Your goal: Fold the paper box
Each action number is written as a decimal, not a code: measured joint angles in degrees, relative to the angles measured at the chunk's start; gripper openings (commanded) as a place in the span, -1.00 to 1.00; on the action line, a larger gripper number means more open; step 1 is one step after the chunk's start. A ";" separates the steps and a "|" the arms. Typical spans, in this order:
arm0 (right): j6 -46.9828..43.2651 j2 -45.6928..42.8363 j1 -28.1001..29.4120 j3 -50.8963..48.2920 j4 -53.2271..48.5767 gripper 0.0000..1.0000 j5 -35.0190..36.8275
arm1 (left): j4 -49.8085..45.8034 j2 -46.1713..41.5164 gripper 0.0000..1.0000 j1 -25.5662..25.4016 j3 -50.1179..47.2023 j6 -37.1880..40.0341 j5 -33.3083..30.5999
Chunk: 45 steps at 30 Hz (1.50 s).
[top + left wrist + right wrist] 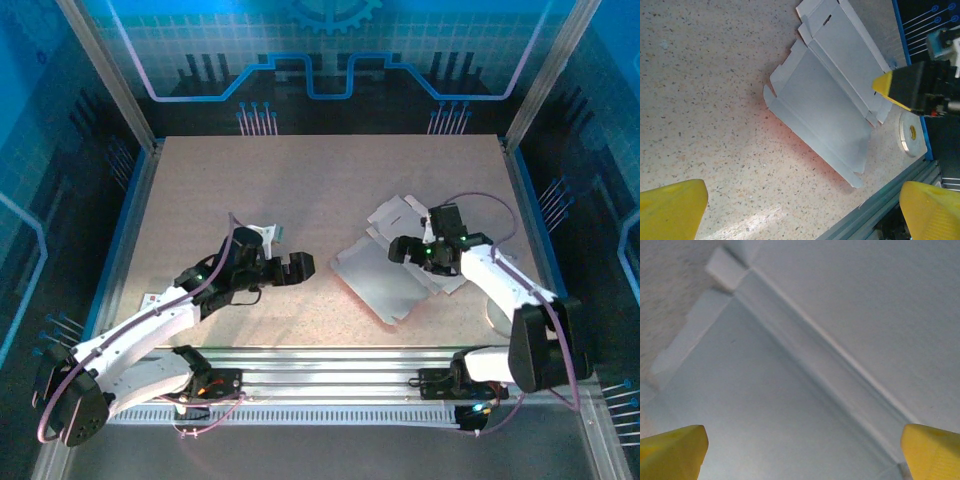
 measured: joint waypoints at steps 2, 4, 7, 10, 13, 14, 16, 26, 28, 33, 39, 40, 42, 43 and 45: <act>0.68 3.58 -1.55 0.83 0.96 1.00 -0.52 | 0.04 0.00 0.99 -0.11 -0.28 -0.26 0.00; 1.27 6.34 -1.90 1.14 2.14 1.00 -1.16 | 0.04 0.00 0.99 -0.11 -0.35 -0.35 -0.02; 1.92 9.64 -1.70 1.31 3.52 1.00 -1.77 | 0.07 0.00 0.99 -0.11 -0.44 -0.39 -0.04; 2.29 12.87 -1.44 2.80 4.28 1.00 -2.10 | 0.09 0.20 0.99 -0.11 -0.46 -0.37 -0.02; 2.51 15.72 -0.72 5.90 5.55 1.00 -2.78 | 0.07 0.85 0.99 -0.11 -0.46 -0.37 -0.02; 2.51 17.03 -0.17 7.06 6.23 1.00 -2.99 | 0.07 1.05 0.99 -0.11 -0.44 -0.37 -0.04; 2.45 19.63 1.33 9.60 6.86 1.00 -3.19 | 0.07 1.25 0.99 -0.11 -0.44 -0.37 -0.04; -4.94 33.66 16.24 28.35 6.36 1.00 -3.80 | -0.13 2.01 0.99 -0.11 -0.44 -0.42 -0.15; -6.80 33.97 18.71 29.97 5.90 1.00 -3.43 | -0.79 1.51 0.99 -0.09 -0.44 -0.42 -0.79; -8.13 30.29 21.46 28.48 5.75 1.00 -2.67 | -3.43 -2.43 0.99 3.28 -0.44 -0.39 -0.96; -5.60 19.02 20.83 19.28 7.10 1.00 -2.12 | -5.18 -1.73 0.99 10.16 1.95 0.46 2.23; -4.87 17.25 20.35 17.66 7.32 1.00 -2.14 | -5.09 -0.28 0.99 10.43 2.95 1.07 2.97; -3.67 14.75 18.80 15.23 7.69 1.00 -2.25 | -5.01 3.04 0.99 10.54 4.96 1.97 4.39; -3.06 13.73 17.66 14.16 7.72 1.00 -2.40 | -4.85 5.20 0.99 10.54 6.23 2.84 5.09; -2.12 12.35 15.13 12.31 8.04 1.00 -2.80 | -4.90 9.40 0.99 10.54 8.90 4.48 5.99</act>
